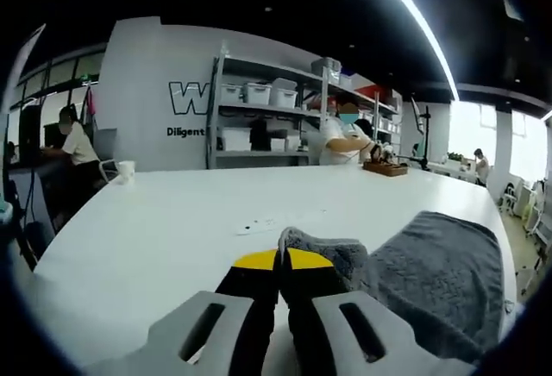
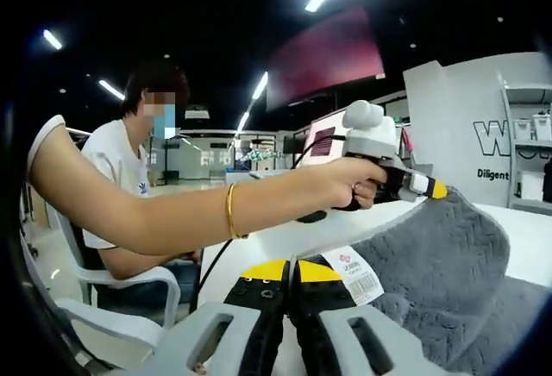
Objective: Open the folded towel by lifting each exposed corner and separating the folded layers until the towel lies flat within the target outline without major curled edges
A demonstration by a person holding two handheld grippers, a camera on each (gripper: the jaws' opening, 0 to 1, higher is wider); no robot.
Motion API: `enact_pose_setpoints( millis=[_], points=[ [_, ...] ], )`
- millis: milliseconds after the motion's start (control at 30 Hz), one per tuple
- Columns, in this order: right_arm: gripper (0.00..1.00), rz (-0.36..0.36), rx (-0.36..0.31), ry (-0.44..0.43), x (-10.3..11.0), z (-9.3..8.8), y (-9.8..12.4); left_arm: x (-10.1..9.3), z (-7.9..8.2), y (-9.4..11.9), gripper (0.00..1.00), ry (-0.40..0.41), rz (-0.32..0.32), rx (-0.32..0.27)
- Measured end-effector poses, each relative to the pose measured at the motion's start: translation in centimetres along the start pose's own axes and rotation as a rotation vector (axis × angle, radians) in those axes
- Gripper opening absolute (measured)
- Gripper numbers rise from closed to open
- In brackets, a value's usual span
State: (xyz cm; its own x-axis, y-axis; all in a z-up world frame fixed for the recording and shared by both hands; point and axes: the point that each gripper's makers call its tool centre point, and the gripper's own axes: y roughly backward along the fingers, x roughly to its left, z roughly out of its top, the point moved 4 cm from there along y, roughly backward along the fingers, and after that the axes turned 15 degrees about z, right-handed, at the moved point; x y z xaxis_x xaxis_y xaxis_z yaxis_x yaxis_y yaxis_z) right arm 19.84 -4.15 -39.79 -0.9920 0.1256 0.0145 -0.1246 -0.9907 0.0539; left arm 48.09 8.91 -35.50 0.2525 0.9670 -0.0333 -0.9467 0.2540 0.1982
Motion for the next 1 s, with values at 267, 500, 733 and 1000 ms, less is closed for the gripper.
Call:
enact_pose_setpoints(
  millis=[267, 500, 733, 1000],
  points=[
    [0.00, 0.021, -0.015, -0.027, 0.9, 0.1, -0.3, 2.5, -0.2, 0.3, 0.01, -0.001, 0.041, 0.003],
    [0.00, 0.051, -0.029, -0.053, 1.3, 0.2, -0.5, 4.0, -0.4, 0.5, 0.01, -0.042, 0.063, 0.017],
    [0.00, 0.062, -0.025, -0.080, 1.8, -0.3, -0.6, 5.4, -1.6, -0.1, 0.01, -0.082, 0.073, 0.062],
    [0.00, 0.065, 0.007, -0.109, 2.2, -1.0, -0.2, 6.6, -3.1, -0.4, 0.01, -0.089, 0.084, 0.100]
  ],
)
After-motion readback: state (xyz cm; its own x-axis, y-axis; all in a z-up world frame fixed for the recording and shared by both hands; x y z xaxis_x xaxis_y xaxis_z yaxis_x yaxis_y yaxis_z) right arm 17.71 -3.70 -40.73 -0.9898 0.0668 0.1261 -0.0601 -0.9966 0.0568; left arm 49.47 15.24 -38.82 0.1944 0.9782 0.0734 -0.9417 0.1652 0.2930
